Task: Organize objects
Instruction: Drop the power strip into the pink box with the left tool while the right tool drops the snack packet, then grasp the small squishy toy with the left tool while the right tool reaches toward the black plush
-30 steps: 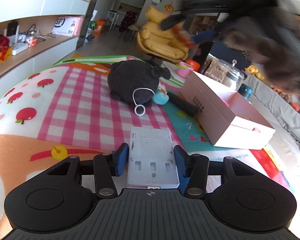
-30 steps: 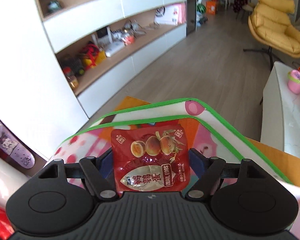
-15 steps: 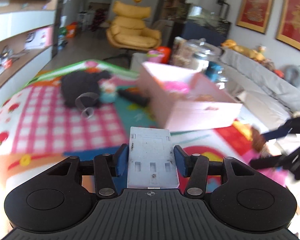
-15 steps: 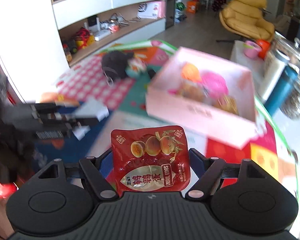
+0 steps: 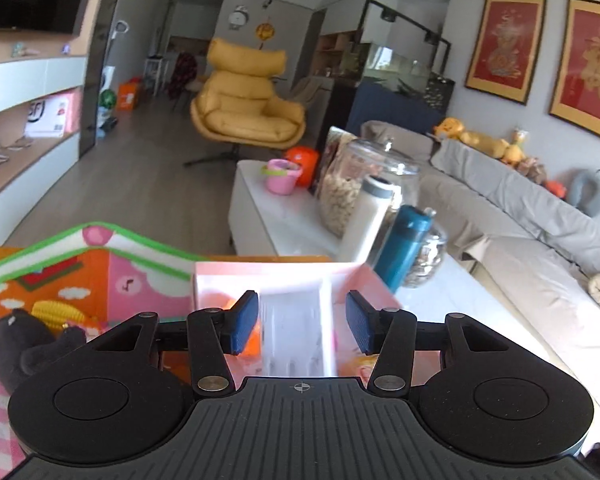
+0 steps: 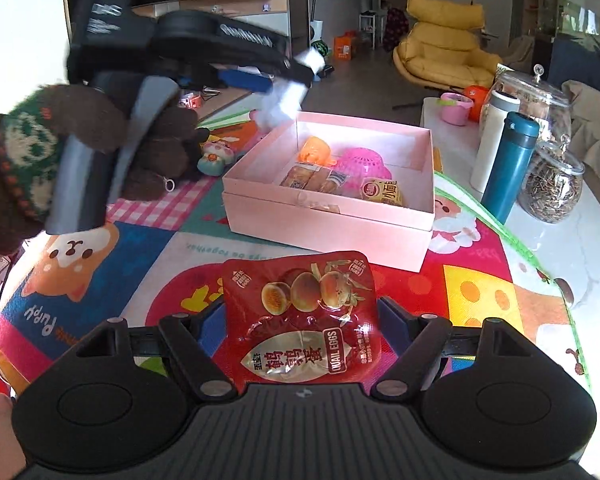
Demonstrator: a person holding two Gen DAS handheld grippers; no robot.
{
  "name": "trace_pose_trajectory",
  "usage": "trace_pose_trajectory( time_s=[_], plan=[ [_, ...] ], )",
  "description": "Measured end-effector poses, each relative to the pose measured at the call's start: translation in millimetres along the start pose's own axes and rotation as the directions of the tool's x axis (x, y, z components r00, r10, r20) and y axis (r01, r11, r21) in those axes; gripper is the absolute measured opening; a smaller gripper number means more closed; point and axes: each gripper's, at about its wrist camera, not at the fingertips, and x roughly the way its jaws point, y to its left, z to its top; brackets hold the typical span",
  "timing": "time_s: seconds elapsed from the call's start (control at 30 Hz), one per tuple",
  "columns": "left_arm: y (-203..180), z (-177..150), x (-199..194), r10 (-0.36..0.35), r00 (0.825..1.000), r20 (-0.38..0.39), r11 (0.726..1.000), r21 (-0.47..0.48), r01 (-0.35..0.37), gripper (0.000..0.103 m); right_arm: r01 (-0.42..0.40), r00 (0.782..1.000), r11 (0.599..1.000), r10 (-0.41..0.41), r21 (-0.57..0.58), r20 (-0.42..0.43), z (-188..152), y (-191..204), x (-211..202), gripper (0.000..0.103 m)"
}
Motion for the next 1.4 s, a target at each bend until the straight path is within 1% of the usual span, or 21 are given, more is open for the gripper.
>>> trace_pose_trajectory(
  time_s=[0.1, 0.17, 0.23, 0.33, 0.4, 0.47, 0.57, 0.63, 0.67, 0.77, 0.87, 0.93, 1.03, 1.13, 1.2, 1.23, 1.27, 1.3, 1.33, 1.37, 1.4],
  plan=[
    [18.5, -7.3, -10.5, -0.022, 1.000, 0.019, 0.997, -0.069, 0.023, 0.053, 0.006, 1.000, 1.000, -0.006, 0.001, 0.019, 3.2, -5.4, -2.6, 0.078],
    [33.4, -14.7, -30.5, -0.026, 0.999, 0.035, 0.995, -0.097, 0.029, 0.053, 0.012, 1.000, 1.000, -0.012, 0.006, 0.028, 9.5, -9.8, -1.0, 0.078],
    [43.9, -26.9, -51.2, -0.007, 0.999, 0.048, 0.996, -0.087, 0.011, 0.053, 0.022, 0.999, 1.000, -0.022, 0.007, 0.044, 19.7, -14.5, 2.4, 0.078],
    [58.0, -49.1, -77.3, 0.019, 0.999, 0.047, 0.998, -0.055, -0.017, 0.053, 0.012, 0.998, 1.000, -0.014, 0.022, 0.059, 48.3, -25.4, 14.3, 0.078],
    [66.5, -64.4, -89.6, 0.031, 0.999, 0.032, 0.999, -0.044, -0.029, 0.053, 0.025, 0.997, 0.999, -0.026, 0.020, 0.073, 73.0, -30.5, 27.9, 0.078],
    [74.5, -76.0, -96.1, 0.051, 0.999, 0.008, 0.998, -0.039, -0.050, 0.053, 0.071, 0.993, 0.997, -0.072, 0.008, 0.095, 98.8, -33.4, 44.4, 0.078],
    [81.7, -89.4, -96.3, 0.064, 0.997, -0.048, 0.997, -0.029, -0.066, 0.053, 0.118, 0.986, 0.993, -0.119, 0.015, 0.113, 133.2, -39.2, 74.3, 0.079],
    [87.3, -94.7, -92.6, 0.075, 0.993, -0.090, 0.996, -0.037, -0.078, 0.053, 0.144, 0.984, 0.988, -0.149, 0.048, 0.102, 147.5, -43.1, 92.2, 0.088],
    [90.9, -96.3, -91.1, 0.076, 0.992, -0.104, 0.995, -0.053, -0.082, 0.053, 0.139, 0.985, 0.988, -0.145, 0.068, 0.091, 150.6, -44.6, 98.2, 0.088],
    [100.3, -97.2, -88.5, 0.084, 0.990, -0.109, 0.991, -0.093, -0.095, 0.053, 0.098, 0.991, 0.988, -0.108, 0.119, 0.075, 139.3, -42.5, 103.2, 0.088],
    [102.6, -92.8, -86.6, 0.107, 0.990, -0.088, 0.989, -0.093, -0.115, 0.053, 0.124, 0.988, 0.990, -0.129, 0.066, 0.087, 109.8, -26.2, 95.3, 0.088],
    [100.6, -85.4, -83.8, 0.126, 0.990, -0.056, 0.989, -0.073, -0.130, 0.053, 0.133, 0.987, 0.990, -0.136, 0.043, 0.091, 91.6, -20.4, 87.9, 0.088],
    [97.0, -71.1, -80.3, 0.152, 0.988, 0.012, 0.987, -0.052, -0.151, 0.053, 0.121, 0.988, 0.990, -0.128, 0.073, 0.092, 65.2, -21.4, 76.7, 0.088],
    [89.6, -56.9, -69.7, 0.115, 0.993, 0.038, 0.993, -0.019, -0.114, 0.053, 0.144, 0.981, 0.986, -0.153, 0.085, 0.118, 40.1, -18.1, 70.6, 0.090],
    [85.0, -50.7, -54.3, 0.086, 0.996, 0.021, 0.996, 0.006, -0.086, 0.053, 0.118, 0.984, 0.986, -0.132, 0.118, 0.123, 26.8, -19.7, 71.2, 0.091],
    [85.1, -48.6, -45.0, 0.092, 0.996, 0.009, 0.996, 0.008, -0.092, 0.055, 0.098, 0.986, 0.985, -0.115, 0.139, 0.122, 21.4, -20.0, 72.6, 0.091],
    [86.6, -48.2, -34.7, 0.122, 0.993, -0.002, 0.992, 0.012, -0.122, 0.055, 0.079, 0.988, 0.984, -0.099, 0.159, 0.121, 16.2, -20.6, 74.6, 0.091],
    [88.9, -47.5, -27.2, 0.169, 0.986, -0.006, 0.985, 0.022, -0.169, 0.055, 0.071, 0.988, 0.983, -0.093, 0.170, 0.121, 10.9, -19.7, 77.5, 0.091],
    [92.4, -47.0, -22.0, 0.223, 0.975, -0.003, 0.974, 0.035, -0.223, 0.054, 0.078, 0.988, 0.982, -0.100, 0.171, 0.120, 6.3, -17.6, 80.5, 0.091],
    [97.4, -46.9, -18.3, 0.270, 0.963, 0.000, 0.962, 0.043, -0.270, 0.050, 0.098, 0.986, 0.982, -0.119, 0.164, 0.120, 0.1, -13.6, 84.0, 0.091],
    [102.1, -46.1, -16.6, 0.299, 0.954, 0.005, 0.953, 0.045, -0.299, 0.046, 0.116, 0.984, 0.982, -0.135, 0.152, 0.119, -4.3, -10.0, 88.0, 0.091]
  ],
)
